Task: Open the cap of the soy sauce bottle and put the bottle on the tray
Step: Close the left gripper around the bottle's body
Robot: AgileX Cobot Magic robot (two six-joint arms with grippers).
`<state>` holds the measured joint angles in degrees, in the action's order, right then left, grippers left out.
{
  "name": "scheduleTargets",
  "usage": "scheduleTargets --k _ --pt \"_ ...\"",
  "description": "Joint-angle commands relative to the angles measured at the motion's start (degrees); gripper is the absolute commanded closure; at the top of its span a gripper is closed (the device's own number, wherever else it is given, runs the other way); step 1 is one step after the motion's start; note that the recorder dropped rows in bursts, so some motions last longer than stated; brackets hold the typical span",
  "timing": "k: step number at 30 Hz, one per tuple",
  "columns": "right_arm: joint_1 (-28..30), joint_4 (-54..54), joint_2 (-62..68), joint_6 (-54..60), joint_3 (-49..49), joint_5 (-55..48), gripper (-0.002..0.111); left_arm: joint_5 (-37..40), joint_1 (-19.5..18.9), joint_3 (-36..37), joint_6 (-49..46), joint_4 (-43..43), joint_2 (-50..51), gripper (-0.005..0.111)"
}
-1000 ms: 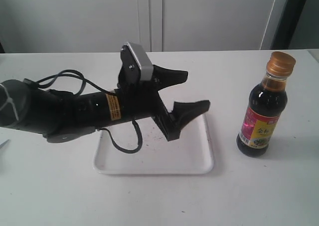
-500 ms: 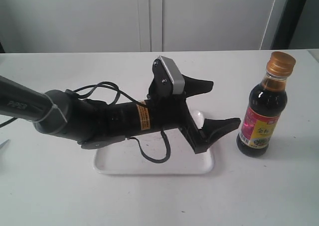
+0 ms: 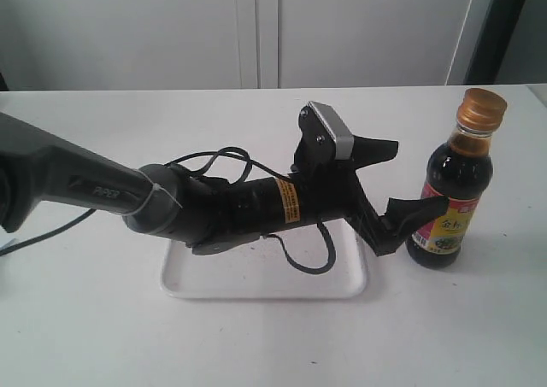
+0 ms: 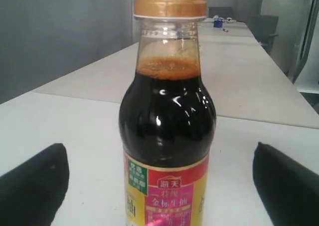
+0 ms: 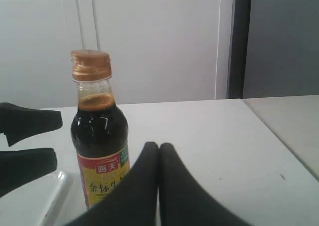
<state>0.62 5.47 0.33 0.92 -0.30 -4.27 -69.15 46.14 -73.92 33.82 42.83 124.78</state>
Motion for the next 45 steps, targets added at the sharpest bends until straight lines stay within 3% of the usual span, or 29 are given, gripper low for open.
scheduleTargets --k 1,14,25,39,45 --pt "-0.10 0.05 -0.33 0.33 0.30 0.15 0.108 -0.81 0.30 -3.40 2.42 -0.37 1.86 0.002" --pt "-0.10 0.05 -0.33 0.33 0.30 0.15 0.108 -0.76 2.74 -14.29 5.33 -0.37 9.32 0.002" --pt "-0.10 0.05 -0.33 0.33 0.30 0.15 0.108 6.08 4.55 -22.63 6.77 -0.45 14.66 0.002" --pt "-0.10 0.05 -0.33 0.33 0.30 0.15 0.108 10.55 4.55 -22.95 4.79 -3.63 14.64 0.002" --pt "-0.10 0.05 -0.33 0.33 0.30 0.04 0.108 13.00 5.20 -26.25 5.02 -3.61 14.77 0.002"
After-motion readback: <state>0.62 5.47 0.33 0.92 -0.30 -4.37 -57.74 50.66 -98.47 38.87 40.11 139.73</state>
